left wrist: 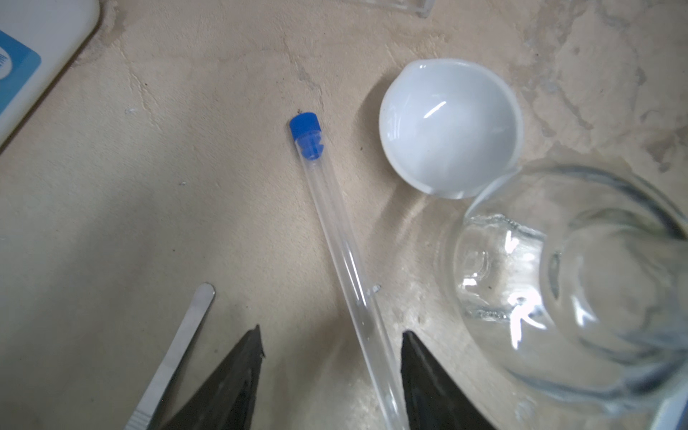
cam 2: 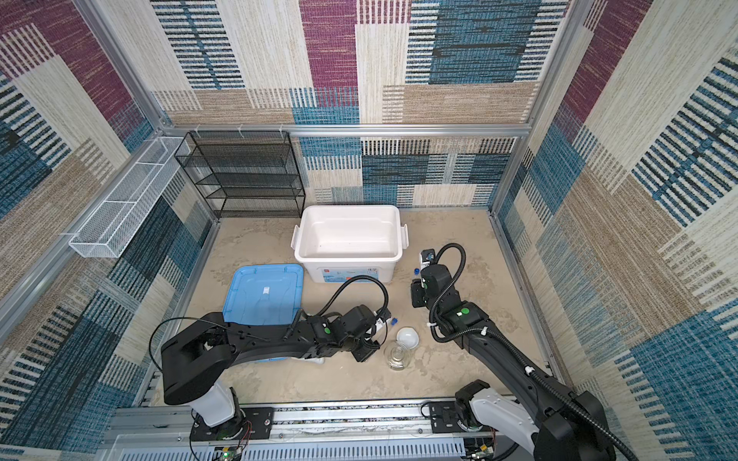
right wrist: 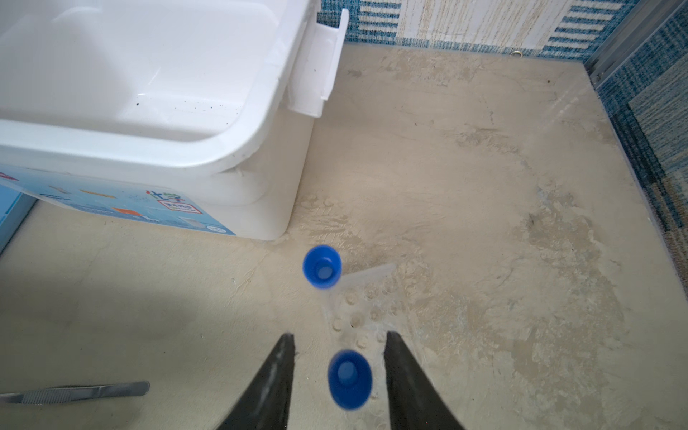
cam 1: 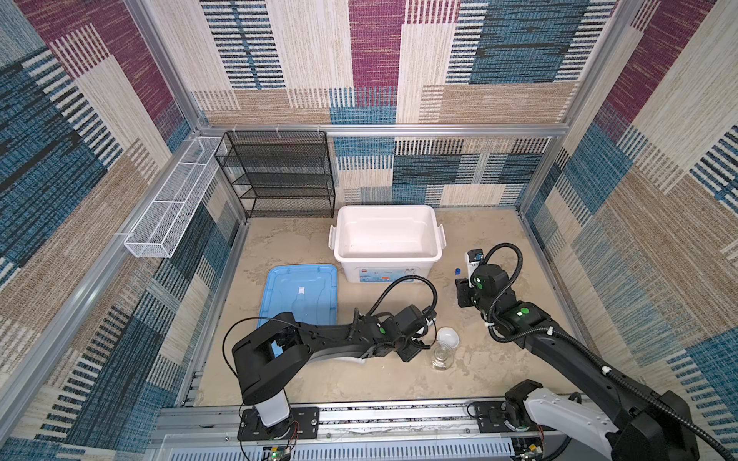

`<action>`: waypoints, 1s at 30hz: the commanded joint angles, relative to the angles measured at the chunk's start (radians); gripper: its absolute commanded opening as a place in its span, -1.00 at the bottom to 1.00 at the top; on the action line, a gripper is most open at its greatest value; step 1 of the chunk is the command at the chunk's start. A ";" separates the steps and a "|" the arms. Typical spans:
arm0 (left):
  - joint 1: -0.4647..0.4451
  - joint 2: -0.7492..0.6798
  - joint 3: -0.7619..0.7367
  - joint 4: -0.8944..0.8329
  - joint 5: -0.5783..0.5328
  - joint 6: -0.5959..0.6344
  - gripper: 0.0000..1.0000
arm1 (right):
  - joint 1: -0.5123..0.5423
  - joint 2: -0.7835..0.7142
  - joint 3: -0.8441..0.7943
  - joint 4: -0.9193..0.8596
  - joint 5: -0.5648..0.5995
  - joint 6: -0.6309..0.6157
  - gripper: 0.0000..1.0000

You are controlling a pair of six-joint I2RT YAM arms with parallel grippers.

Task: Organize the chemistry lab equipment
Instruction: 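Open the right gripper to release the tube while the left gripper lowers toward another tube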

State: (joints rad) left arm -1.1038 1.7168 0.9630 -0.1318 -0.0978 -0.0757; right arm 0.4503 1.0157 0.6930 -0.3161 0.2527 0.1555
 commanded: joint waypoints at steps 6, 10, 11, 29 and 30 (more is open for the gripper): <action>-0.001 0.035 0.030 -0.021 0.014 -0.026 0.17 | 0.001 -0.018 0.005 0.037 -0.025 0.022 0.11; -0.001 0.055 0.047 -0.032 0.023 -0.025 0.13 | 0.001 -0.028 0.001 0.045 -0.021 0.029 0.19; -0.001 0.060 0.051 -0.035 0.023 -0.026 0.12 | 0.001 -0.032 -0.001 0.047 -0.020 0.033 0.21; -0.001 0.128 0.100 -0.115 -0.045 -0.062 -0.15 | 0.001 -0.063 -0.022 0.059 -0.012 0.051 0.38; -0.001 0.127 0.099 -0.115 -0.047 -0.063 -0.19 | 0.001 -0.064 -0.024 0.060 -0.013 0.054 0.40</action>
State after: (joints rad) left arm -1.1042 1.8397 1.0599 -0.2131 -0.1169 -0.1211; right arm 0.4503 0.9585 0.6739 -0.2882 0.2356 0.1875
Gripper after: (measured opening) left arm 0.414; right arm 0.693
